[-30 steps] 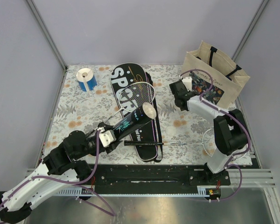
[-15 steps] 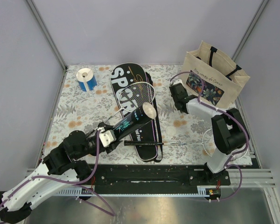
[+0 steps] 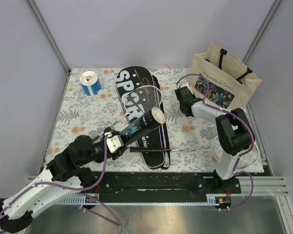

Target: Pack up the badminton gear

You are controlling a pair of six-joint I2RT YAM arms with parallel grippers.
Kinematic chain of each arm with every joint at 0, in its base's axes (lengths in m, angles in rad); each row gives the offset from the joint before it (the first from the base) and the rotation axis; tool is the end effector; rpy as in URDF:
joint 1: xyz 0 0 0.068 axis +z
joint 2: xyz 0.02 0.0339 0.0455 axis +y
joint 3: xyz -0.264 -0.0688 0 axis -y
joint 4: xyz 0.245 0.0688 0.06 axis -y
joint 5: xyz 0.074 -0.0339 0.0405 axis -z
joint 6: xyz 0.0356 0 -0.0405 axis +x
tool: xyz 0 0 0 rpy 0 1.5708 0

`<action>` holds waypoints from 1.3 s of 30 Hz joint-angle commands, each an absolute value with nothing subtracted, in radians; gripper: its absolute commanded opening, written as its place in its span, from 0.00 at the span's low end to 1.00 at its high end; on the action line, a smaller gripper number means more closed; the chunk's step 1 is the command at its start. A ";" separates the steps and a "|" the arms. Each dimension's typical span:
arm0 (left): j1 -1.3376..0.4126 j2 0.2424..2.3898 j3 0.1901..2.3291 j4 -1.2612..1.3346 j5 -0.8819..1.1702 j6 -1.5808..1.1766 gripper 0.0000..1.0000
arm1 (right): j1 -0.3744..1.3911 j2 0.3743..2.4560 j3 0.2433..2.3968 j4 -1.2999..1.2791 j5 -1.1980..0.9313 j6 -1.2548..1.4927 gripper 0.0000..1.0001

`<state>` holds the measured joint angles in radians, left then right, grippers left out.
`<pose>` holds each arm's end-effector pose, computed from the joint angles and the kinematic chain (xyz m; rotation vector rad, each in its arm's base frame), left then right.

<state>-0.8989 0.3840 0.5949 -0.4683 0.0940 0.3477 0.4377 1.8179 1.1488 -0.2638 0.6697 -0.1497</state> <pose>0.0647 -0.0867 0.2945 1.1354 1.4644 -0.4722 0.3487 0.1388 0.1827 -0.4195 2.3144 -0.6939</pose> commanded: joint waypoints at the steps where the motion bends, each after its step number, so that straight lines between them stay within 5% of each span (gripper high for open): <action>1: -0.899 0.393 0.601 -0.371 0.078 0.359 0.00 | 0.439 1.758 1.126 -0.166 0.755 -0.181 0.00; 12: -0.900 0.405 0.592 -0.379 0.060 0.371 0.00 | 0.440 1.591 1.112 -0.276 0.608 -0.100 0.00; 31: -0.899 0.393 0.555 -0.388 0.078 0.465 0.00 | 0.440 0.904 1.086 -0.443 -0.340 0.339 0.00; 39: -0.899 0.379 0.572 -0.396 0.087 0.523 0.00 | 0.440 0.683 1.075 -0.423 -0.544 0.475 0.00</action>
<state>-0.8989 0.3931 0.5480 -0.4767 0.0685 0.4782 0.4377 0.7628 1.0771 -0.4389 -0.3969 0.3889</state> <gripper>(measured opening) 0.682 0.014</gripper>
